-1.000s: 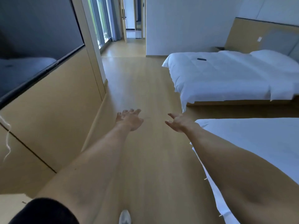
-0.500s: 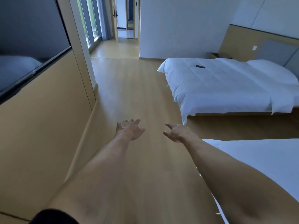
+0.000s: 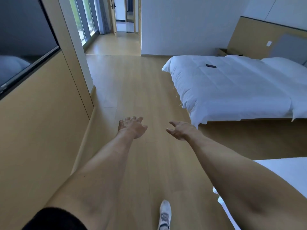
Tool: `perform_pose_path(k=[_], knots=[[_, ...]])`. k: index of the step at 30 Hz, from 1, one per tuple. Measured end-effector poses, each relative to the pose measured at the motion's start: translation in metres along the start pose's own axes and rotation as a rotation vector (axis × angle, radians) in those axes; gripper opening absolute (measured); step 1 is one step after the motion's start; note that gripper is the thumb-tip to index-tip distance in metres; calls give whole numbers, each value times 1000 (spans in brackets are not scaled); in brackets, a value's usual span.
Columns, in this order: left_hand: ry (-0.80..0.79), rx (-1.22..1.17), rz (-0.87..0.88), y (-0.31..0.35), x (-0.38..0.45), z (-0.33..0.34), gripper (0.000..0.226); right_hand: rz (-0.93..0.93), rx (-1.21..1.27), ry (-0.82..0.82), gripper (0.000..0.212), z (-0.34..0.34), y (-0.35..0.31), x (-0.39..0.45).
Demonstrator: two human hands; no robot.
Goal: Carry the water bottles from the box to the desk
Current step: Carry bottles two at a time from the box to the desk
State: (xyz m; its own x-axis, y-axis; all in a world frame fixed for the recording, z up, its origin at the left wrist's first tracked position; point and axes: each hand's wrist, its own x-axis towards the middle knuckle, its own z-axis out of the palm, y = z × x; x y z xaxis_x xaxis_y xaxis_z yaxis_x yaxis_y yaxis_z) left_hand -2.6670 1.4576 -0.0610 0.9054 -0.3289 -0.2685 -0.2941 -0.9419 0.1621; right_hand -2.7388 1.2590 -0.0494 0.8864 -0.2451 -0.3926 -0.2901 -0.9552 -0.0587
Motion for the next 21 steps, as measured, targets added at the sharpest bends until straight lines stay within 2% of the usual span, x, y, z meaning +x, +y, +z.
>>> perform_pose_path(k=[15,21], knots=[[6,17,-31,28,309,-72,57,-42,34,-53,64,-105,33,321],[11,-2,-51,31,410,-100,57,-81,-1,-58,65,-150,28,420]])
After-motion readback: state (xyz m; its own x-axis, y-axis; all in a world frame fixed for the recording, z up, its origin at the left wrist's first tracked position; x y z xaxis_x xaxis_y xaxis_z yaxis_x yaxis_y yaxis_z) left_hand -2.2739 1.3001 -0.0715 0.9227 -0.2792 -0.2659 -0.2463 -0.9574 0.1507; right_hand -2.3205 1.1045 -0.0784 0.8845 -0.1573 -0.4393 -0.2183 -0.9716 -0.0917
